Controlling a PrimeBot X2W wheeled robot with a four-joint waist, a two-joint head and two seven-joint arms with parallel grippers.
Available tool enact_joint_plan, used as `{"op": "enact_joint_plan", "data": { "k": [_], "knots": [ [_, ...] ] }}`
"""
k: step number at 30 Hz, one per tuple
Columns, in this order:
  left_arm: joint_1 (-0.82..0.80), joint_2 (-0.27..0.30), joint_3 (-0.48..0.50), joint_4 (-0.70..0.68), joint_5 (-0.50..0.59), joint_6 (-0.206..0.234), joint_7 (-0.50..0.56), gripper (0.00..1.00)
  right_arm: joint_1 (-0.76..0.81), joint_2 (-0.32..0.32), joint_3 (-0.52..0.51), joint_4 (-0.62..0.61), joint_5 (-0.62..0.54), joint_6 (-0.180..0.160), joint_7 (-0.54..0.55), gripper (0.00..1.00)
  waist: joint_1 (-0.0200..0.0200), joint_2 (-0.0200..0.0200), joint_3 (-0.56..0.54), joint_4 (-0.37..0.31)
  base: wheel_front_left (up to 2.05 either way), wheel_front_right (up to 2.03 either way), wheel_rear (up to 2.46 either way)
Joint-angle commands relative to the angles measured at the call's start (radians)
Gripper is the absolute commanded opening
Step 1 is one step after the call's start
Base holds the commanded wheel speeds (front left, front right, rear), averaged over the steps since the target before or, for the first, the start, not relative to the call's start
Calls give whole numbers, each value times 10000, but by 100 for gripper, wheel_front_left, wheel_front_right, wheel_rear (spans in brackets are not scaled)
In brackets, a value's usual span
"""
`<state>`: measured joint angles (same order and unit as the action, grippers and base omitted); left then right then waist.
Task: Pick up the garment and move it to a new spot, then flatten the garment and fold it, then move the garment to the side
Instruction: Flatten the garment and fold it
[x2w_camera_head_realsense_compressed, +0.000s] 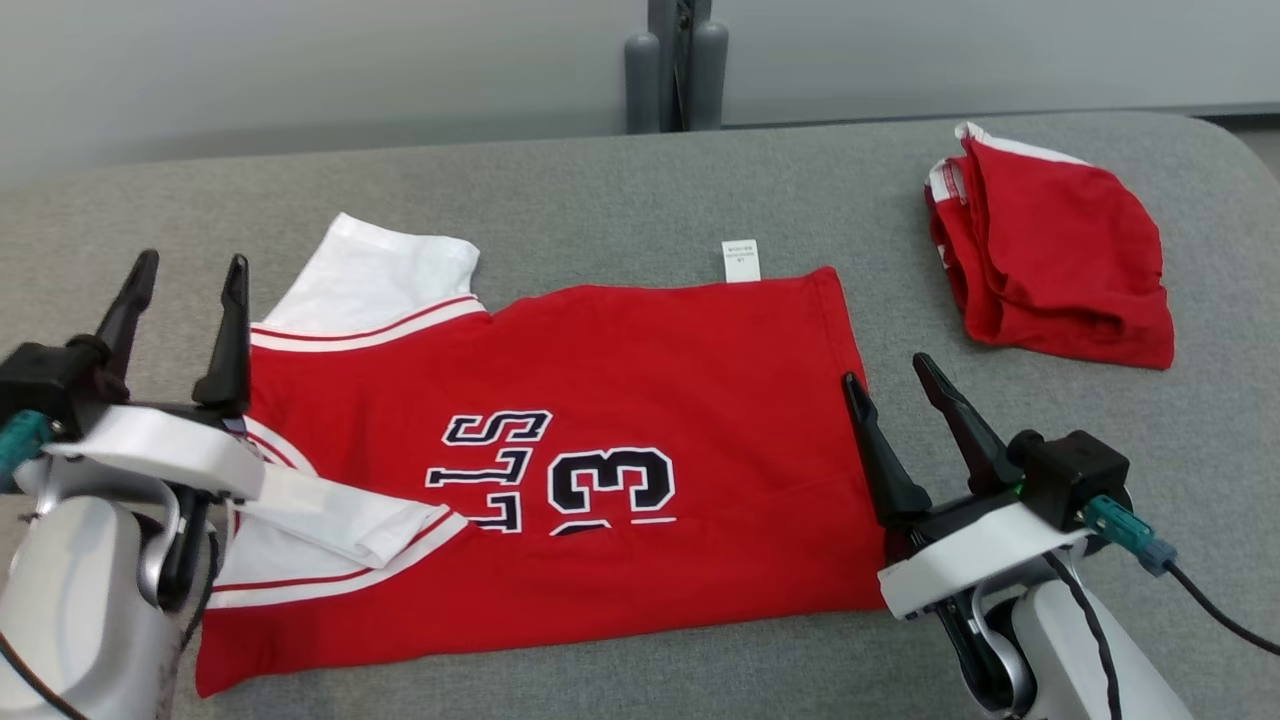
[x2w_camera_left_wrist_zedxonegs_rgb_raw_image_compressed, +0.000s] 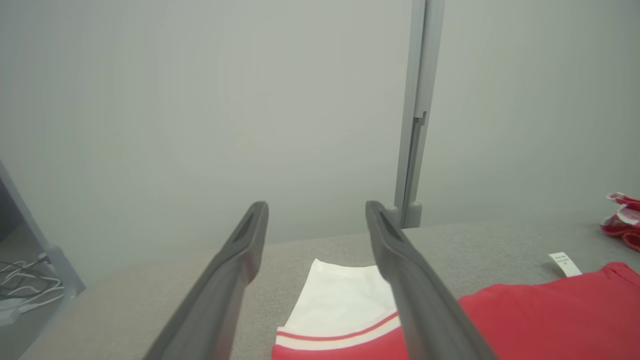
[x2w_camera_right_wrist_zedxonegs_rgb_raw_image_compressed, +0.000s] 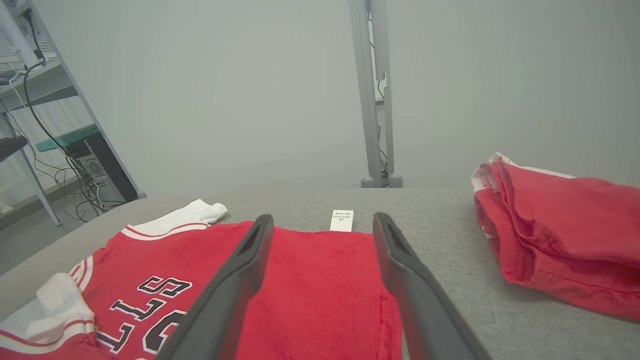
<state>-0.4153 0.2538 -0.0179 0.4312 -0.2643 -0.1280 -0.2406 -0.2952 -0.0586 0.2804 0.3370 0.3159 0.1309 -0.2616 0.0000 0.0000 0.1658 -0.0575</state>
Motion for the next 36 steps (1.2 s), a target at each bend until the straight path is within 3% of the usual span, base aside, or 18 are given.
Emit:
{"op": "enact_joint_plan", "data": {
  "k": [1, 12, 21, 27, 36],
  "knots": [
    [-404, 288, -175, 189, -227, -23, 38, 100, -207, -6, 72, -39, 57, -1, -47, 100, 0, 0, 567, -479, 0, 0, 0],
    [-3238, 2284, -2125, 2008, -2895, -22, 1210, 100, -1328, 60, 579, -425, 298, -1, -47, 100, 0, 0, 2289, -1327, 0, 0, 0],
    [-4739, 3346, -3569, 3216, -4445, -23, 2038, 100, -1960, 56, 1113, -717, 605, -3, -47, 100, 0, 0, 3236, -1956, 0, 0, 0],
    [-5483, 3904, -4229, 3865, -5111, -24, 2473, 100, -2118, 60, 1224, -903, 754, -1, -47, 100, 0, 0, 3792, -2319, 0, 0, 0],
    [-5907, 4176, -5085, 4576, -5594, -24, 2325, 100, -2095, 59, 1312, -1099, 813, -1, -47, 100, 0, 0, 4149, -2587, 0, 0, 0]
  ]
}}
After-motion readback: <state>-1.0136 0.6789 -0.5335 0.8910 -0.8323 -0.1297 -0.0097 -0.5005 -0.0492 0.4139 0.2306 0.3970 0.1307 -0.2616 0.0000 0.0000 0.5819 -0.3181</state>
